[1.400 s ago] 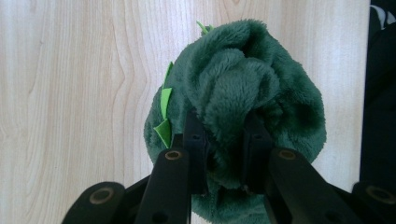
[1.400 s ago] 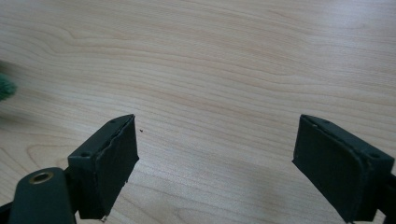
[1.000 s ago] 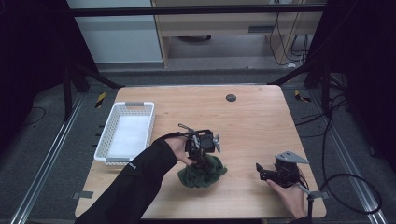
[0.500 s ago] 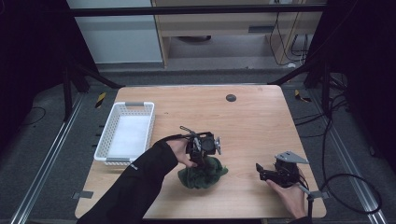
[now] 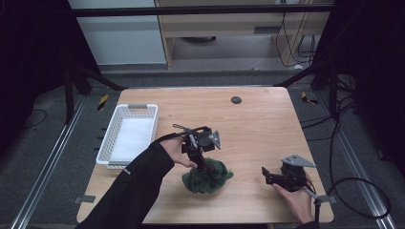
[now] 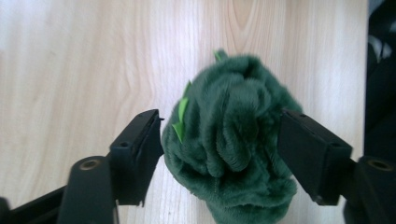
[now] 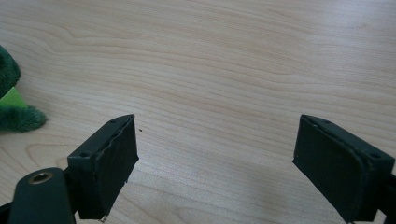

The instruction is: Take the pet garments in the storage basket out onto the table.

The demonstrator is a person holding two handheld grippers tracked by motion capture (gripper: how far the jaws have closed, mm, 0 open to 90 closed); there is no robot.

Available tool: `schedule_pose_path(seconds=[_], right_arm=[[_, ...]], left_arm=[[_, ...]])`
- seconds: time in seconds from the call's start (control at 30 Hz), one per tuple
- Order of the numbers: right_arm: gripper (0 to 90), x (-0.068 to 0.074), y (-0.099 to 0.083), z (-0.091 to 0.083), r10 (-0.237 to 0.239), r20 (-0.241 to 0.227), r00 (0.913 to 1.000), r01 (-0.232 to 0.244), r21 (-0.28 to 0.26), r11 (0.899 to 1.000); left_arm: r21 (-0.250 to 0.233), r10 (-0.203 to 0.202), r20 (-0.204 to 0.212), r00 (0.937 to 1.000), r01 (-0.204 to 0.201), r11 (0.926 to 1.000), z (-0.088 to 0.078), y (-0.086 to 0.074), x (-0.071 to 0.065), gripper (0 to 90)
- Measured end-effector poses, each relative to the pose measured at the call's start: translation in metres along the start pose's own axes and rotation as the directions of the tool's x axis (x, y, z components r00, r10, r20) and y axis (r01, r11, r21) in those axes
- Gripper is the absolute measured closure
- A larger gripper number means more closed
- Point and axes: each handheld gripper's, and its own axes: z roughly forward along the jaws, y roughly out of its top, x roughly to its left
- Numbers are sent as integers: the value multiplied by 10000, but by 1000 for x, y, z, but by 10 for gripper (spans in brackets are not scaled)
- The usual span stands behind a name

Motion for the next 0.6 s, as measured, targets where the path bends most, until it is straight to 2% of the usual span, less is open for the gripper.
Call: schedule_pose_path(seconds=[0.1, 0.2, 0.23, 0.3, 0.37, 0.4, 0.43, 0.47, 0.5, 0.53, 0.57, 0.6], right_arm=[[136, 0, 0, 0, 31, 10, 10000, -31, 8, 10000], [136, 0, 0, 0, 23, 15, 10000, -23, 3, 10000], [136, 0, 0, 0, 23, 15, 10000, -23, 3, 10000], [135, 0, 0, -1, 24, 32, 10000, -24, -28, 10000], [135, 0, 0, -1, 39, 21, 10000, -39, -54, 10000], [135, 0, 0, -1, 71, 16, 10000, -71, -50, 10000], [135, 0, 0, -1, 71, 16, 10000, -71, -50, 10000], [135, 0, 1, -1, 70, 5, 10000, -70, -53, 10000], [135, 0, 1, -1, 71, 3, 10000, -71, -51, 10000], [135, 0, 1, -1, 71, 3, 10000, -71, -51, 10000], [135, 0, 1, -1, 63, 8, 10000, -63, -57, 10000], [134, 0, 1, -1, 74, 16, 10000, -73, -63, 10000]], left_arm=[[-796, -429, -207, 9989, 411, 9960, -14, -3, 0, 255], [-1309, -794, -506, 9956, 722, 9888, -22, -6, -1, 237], [-1309, -794, -506, 9956, 722, 9888, -22, -6, -1, 236], [-1869, -1332, -797, 9879, 1165, 9755, -28, -11, -4, 236], [-1939, -1406, -878, 9862, 1215, 9735, -29, -13, -4, 228], [-2402, -1794, -1071, 9779, 1496, 9591, -31, -18, -7, 222], [-2402, -1794, -1071, 9779, 1496, 9591, -31, -18, -7, 220], [-2827, -2172, -1243, 9682, 1753, 9431, -33, -23, -10, 218], [-3069, -2335, -1304, 9636, 1847, 9336, -34, -27, -11, 215], [-3069, -2335, -1304, 9636, 1847, 9336, -34, -27, -11, 214], [-3377, -2600, -1365, 9559, 2018, 9194, -36, -31, -12, 214], [-3854, -2944, -1515, 9436, 2178, 8967, -38, -37, -14, 213]])
